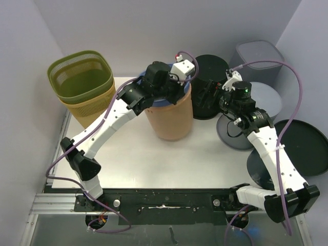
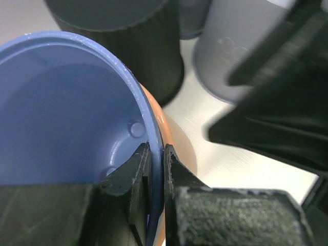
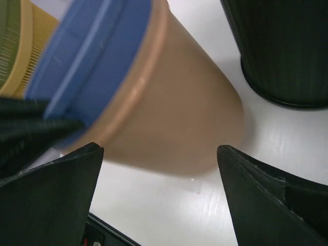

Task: Turn the large container upside down
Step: Pick up the container from the center of the board.

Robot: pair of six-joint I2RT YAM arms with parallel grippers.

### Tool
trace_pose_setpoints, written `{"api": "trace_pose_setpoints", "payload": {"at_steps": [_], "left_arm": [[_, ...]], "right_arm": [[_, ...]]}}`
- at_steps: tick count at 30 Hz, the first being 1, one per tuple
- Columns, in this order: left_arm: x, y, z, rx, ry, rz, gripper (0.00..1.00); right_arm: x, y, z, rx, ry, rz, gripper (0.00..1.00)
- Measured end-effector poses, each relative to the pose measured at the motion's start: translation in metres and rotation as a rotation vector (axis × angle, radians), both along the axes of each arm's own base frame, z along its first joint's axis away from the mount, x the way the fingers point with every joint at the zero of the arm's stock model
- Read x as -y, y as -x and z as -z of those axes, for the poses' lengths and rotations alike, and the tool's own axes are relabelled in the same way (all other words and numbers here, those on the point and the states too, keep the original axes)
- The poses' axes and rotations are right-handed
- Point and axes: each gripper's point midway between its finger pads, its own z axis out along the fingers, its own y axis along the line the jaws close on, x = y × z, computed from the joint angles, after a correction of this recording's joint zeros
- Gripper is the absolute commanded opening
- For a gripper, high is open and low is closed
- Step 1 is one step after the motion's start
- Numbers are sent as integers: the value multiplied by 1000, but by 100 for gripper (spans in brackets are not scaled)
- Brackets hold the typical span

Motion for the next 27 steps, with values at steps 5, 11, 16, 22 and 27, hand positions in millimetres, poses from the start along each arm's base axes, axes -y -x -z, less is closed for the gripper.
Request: {"api": "trace_pose_setpoints", "payload": {"at_steps": [5,11,16,22,27], "left_arm": [[0,30,8,-58,36,23,0],[-9,28,10,-78,70,1,0],[-3,25,-1,-72,151,19,0],[-7,25,6,-104,144,1,0],[-10,26,11,-115,123,-1,0]], "right_arm": [[-25,-16,-1,-3,-81,-42,95],[-41,-21,2,-14,-131,-66,95],[-45,-24,15,-31,-138,-67,94],[-49,-22,34,-60,-148,-74,94],[-51,-22,44,-65,-161,-72,94]]}}
